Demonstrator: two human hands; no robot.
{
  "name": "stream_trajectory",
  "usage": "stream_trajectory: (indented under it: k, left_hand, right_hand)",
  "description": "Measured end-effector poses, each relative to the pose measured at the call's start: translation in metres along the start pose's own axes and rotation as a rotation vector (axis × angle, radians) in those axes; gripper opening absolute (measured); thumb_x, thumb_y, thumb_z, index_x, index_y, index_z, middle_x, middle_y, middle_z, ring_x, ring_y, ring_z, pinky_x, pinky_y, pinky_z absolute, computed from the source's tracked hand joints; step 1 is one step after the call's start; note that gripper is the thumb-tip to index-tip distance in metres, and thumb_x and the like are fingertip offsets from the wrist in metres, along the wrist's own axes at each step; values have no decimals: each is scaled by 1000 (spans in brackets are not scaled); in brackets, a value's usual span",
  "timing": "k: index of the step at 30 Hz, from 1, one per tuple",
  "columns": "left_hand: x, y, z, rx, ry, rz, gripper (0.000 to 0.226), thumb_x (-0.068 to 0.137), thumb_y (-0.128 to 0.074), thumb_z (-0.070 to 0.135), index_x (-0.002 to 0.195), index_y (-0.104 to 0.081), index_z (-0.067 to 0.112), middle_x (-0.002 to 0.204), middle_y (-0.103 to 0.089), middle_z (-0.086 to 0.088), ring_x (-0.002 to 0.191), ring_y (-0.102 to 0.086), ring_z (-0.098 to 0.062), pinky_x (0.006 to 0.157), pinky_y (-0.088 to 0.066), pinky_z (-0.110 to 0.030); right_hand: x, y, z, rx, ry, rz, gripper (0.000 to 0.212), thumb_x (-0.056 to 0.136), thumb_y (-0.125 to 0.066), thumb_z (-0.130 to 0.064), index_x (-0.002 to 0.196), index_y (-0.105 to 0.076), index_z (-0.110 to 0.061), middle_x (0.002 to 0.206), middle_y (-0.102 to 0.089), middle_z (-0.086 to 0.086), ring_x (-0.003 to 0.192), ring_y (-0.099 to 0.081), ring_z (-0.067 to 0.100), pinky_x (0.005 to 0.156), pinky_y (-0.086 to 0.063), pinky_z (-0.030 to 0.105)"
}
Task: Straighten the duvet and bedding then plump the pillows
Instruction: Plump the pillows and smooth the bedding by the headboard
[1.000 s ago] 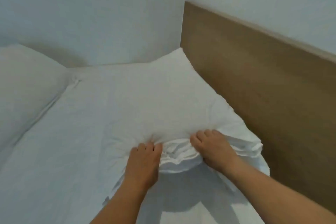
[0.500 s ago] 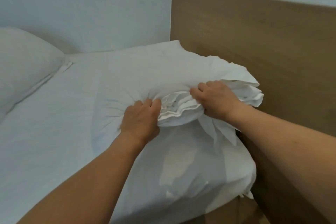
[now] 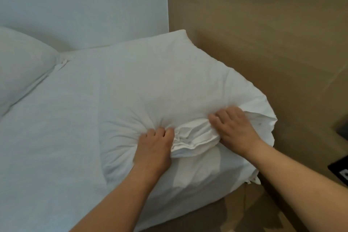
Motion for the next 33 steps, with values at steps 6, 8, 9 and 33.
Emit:
stream_trajectory:
  k: [6, 8, 9, 33]
  left_hand:
    - [12, 22, 25, 190, 56, -11, 57, 83, -50, 26, 133, -28, 10, 130, -33, -15, 120, -34, -35, 94, -31, -51]
    - [6, 22, 51, 174, 15, -14, 79, 84, -53, 43, 141, -10, 9, 145, -9, -18, 139, -9, -40, 102, -12, -73]
    - [9, 24, 60, 156, -4, 5, 91, 83, -55, 51, 144, -1, 10, 150, 4, -18, 143, 7, -42, 99, -1, -79]
    - [111, 69, -22, -208, 124, 139, 59, 96, -26, 53, 150, -27, 28, 160, -18, -5, 147, -13, -29, 114, -12, -61]
  right_hand:
    - [-19, -16, 42, -23, -190, -135, 93, 70, -70, -53, 146, -29, -20, 138, -32, 19, 135, -30, 41, 117, -10, 59]
    - [-34, -19, 49, -8, -197, -197, 104, 66, -73, -58, 150, -24, -21, 146, -29, 21, 142, -23, 42, 118, -5, 58]
    - [-41, -20, 53, -12, -171, -234, 111, 63, -77, -59, 151, -24, -19, 149, -28, 22, 143, -21, 42, 119, -5, 56]
    - [52, 14, 159, 350, -699, -262, 23, 91, -45, -24, 101, -65, -21, 104, -67, 1, 94, -59, 26, 83, -50, 39]
Point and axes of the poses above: each hand's wrist, its own x-axis towards the middle knuckle, its own y-axis out of the back of the hand, z = x × y, the point moved 9 cm from there along x, towards the middle knuckle
